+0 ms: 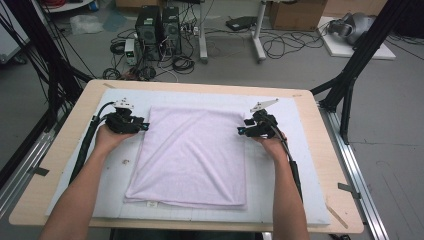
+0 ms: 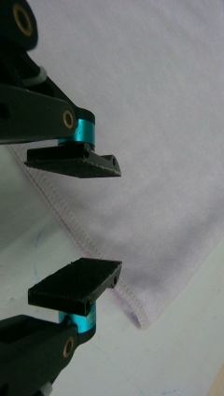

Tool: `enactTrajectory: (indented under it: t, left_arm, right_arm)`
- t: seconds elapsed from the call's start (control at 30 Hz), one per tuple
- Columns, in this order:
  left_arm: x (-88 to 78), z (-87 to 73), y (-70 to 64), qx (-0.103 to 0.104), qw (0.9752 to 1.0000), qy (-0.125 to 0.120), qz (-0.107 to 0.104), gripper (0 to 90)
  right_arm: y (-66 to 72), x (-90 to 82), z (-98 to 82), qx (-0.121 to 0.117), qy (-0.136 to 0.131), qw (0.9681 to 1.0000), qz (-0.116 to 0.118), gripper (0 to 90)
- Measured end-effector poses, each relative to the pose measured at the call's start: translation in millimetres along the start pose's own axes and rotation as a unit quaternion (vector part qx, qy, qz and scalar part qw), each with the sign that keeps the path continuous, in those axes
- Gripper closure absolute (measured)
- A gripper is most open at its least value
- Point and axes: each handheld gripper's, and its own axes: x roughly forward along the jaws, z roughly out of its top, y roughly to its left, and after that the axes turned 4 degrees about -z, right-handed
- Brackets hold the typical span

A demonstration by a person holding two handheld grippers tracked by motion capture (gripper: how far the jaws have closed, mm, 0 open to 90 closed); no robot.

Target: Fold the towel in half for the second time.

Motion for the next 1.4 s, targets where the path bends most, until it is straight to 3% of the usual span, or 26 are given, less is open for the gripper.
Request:
enactTrajectory:
  t: [0.07,0.17,0.23,0.33,0.47,0.5,0.67,0.83,1.0,1.1,1.23,1.33,1.4]
  left_arm:
    - [5.5,-2.3,1.0,-0.009,0.9999,0.008,0.001,58.7]
    - [14.2,-5.6,-0.9,-0.007,0.9997,0.022,-0.001,57.8]
    - [14.1,-5.8,-0.8,-0.007,0.9998,0.019,0.004,58.5]
    - [13.9,-4.9,0.0,-0.019,0.9996,0.019,0.011,65.9]
    - [14.6,-4.3,-1.3,-0.021,0.9996,0.020,-0.005,80.4]
    - [14.4,-4.5,-0.7,-0.026,0.9995,0.019,-0.008,82.0]
    - [11.1,-4.2,1.4,-0.037,0.9991,0.017,-0.011,84.7]
    - [-6.4,1.6,-0.6,-0.022,0.9996,-0.005,-0.016,85.1]
    - [-31.0,4.4,-16.2,0.013,0.9995,-0.021,-0.020,85.0]
    - [-45.1,-3.6,-28.1,0.024,0.9988,-0.032,-0.029,84.9]
    - [-57.9,-26.7,-45.2,0.026,0.9978,-0.042,-0.044,84.9]
    - [-60.7,-45.1,-55.5,0.031,0.9974,-0.036,-0.054,84.8]
    - [-59.4,-57.0,-61.7,0.034,0.9973,-0.018,-0.062,84.4]
  right_arm:
    - [0.1,4.0,-1.4,-0.002,0.015,0.9998,-0.010,47.5]
    - [-1.9,10.7,-5.8,0.008,0.029,0.9995,-0.001,48.1]
    - [-3.8,11.5,-7.6,0.026,0.024,0.9994,0.006,51.4]
    - [-2.1,11.9,-6.3,0.029,0.027,0.9992,0.007,61.7]
    - [-2.7,12.8,-6.0,0.041,0.026,0.9985,0.024,76.1]
    - [-2.7,12.9,-5.9,0.046,0.027,0.9978,0.038,79.9]
    - [-2.8,11.3,-4.1,0.042,0.031,0.9977,0.042,83.4]
    - [-2.5,-2.9,2.0,0.033,0.012,0.9986,0.039,83.9]
    - [9.7,-29.0,12.0,0.016,-0.006,0.9990,0.042,83.9]
    - [19.5,-43.5,8.8,0.013,-0.013,0.9981,0.059,84.0]
    - [37.9,-58.7,-6.5,0.008,-0.011,0.9966,0.081,83.9]
    - [51.2,-60.9,-23.9,0.007,-0.001,0.9954,0.096,83.7]
    - [57.7,-57.5,-36.3,0.010,0.010,0.9941,0.107,82.8]
